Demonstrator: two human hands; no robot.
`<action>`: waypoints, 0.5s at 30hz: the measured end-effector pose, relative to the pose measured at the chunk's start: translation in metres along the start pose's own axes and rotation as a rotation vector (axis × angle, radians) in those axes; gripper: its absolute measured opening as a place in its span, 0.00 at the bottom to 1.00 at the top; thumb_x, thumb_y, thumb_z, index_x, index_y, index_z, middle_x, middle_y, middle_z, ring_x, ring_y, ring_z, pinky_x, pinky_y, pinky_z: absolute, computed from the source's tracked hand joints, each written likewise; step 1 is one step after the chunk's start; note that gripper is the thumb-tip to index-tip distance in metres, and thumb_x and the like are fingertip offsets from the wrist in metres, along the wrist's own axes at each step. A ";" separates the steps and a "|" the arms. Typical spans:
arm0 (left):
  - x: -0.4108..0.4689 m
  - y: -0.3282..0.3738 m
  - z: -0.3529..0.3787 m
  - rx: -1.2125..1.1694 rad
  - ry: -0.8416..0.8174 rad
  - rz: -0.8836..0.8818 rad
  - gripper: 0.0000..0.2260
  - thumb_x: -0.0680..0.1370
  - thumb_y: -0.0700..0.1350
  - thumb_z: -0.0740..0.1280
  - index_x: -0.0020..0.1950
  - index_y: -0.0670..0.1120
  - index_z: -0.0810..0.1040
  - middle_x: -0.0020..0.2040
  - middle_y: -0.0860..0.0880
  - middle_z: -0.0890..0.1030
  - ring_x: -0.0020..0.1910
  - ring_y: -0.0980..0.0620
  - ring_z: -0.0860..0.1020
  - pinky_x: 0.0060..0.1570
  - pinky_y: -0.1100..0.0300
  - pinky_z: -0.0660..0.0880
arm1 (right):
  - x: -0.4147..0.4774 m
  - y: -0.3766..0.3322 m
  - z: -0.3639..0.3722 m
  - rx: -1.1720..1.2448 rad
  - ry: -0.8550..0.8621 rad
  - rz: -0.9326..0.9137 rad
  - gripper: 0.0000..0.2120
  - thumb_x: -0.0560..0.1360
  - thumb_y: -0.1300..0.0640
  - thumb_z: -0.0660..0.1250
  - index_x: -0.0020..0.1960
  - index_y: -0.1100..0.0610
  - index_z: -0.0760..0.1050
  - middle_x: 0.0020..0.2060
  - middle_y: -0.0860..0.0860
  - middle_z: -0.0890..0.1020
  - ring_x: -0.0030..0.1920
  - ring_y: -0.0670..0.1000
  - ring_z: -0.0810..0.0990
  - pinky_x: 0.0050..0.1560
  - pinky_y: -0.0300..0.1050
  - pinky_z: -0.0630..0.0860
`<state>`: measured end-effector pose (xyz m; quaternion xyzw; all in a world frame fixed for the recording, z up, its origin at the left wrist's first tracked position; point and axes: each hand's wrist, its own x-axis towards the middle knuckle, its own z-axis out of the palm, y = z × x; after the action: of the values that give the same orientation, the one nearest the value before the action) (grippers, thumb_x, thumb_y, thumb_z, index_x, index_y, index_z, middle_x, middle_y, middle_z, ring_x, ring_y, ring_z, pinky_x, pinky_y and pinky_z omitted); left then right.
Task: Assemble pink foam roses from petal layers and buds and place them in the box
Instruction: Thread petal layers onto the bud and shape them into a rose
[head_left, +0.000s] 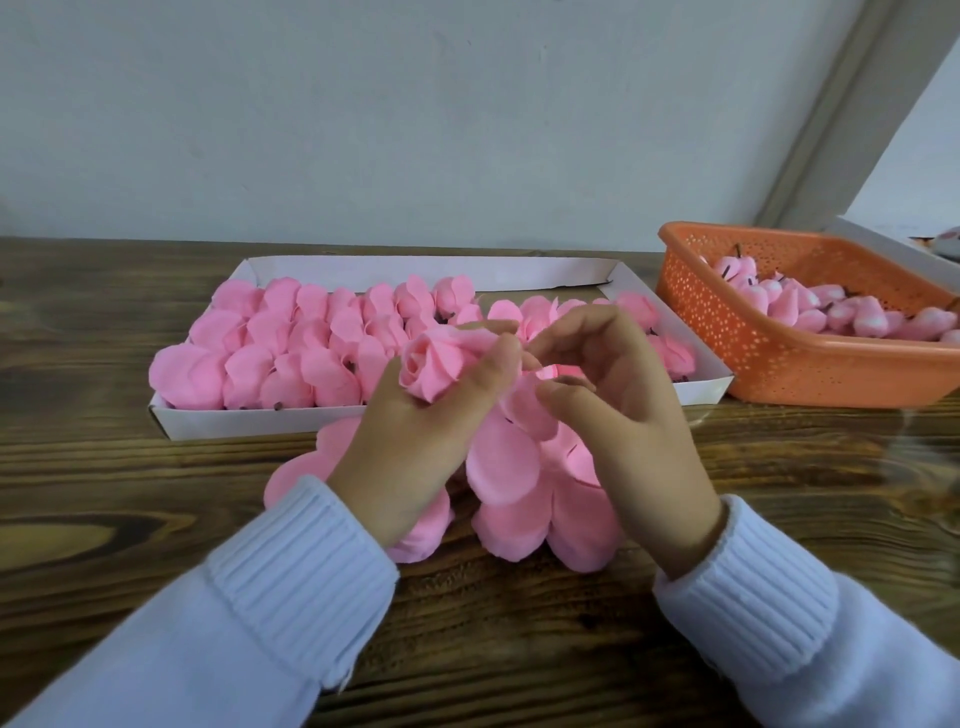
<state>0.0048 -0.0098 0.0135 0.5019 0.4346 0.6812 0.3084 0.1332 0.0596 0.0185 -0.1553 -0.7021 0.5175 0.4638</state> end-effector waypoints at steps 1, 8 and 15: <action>0.000 0.000 0.001 -0.036 -0.007 -0.005 0.13 0.68 0.64 0.71 0.39 0.54 0.83 0.48 0.55 0.84 0.54 0.57 0.81 0.55 0.57 0.77 | 0.001 0.001 -0.001 0.047 -0.055 0.042 0.12 0.68 0.65 0.65 0.50 0.58 0.71 0.44 0.46 0.79 0.46 0.44 0.78 0.46 0.41 0.74; -0.004 0.005 0.012 -0.209 -0.123 -0.060 0.17 0.67 0.64 0.70 0.42 0.52 0.83 0.50 0.51 0.84 0.55 0.50 0.81 0.54 0.54 0.79 | -0.002 0.004 0.006 0.394 -0.264 0.145 0.15 0.70 0.67 0.69 0.55 0.58 0.75 0.44 0.53 0.83 0.46 0.51 0.82 0.47 0.44 0.79; -0.005 0.011 0.006 -0.144 -0.310 -0.050 0.12 0.71 0.48 0.70 0.53 0.59 0.81 0.51 0.45 0.83 0.53 0.53 0.81 0.52 0.60 0.78 | 0.001 0.002 0.002 0.477 -0.295 0.318 0.17 0.70 0.63 0.67 0.58 0.67 0.75 0.45 0.59 0.83 0.44 0.54 0.82 0.48 0.46 0.79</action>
<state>0.0126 -0.0171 0.0217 0.5665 0.3443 0.6172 0.4238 0.1309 0.0601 0.0176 -0.0734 -0.5875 0.7504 0.2938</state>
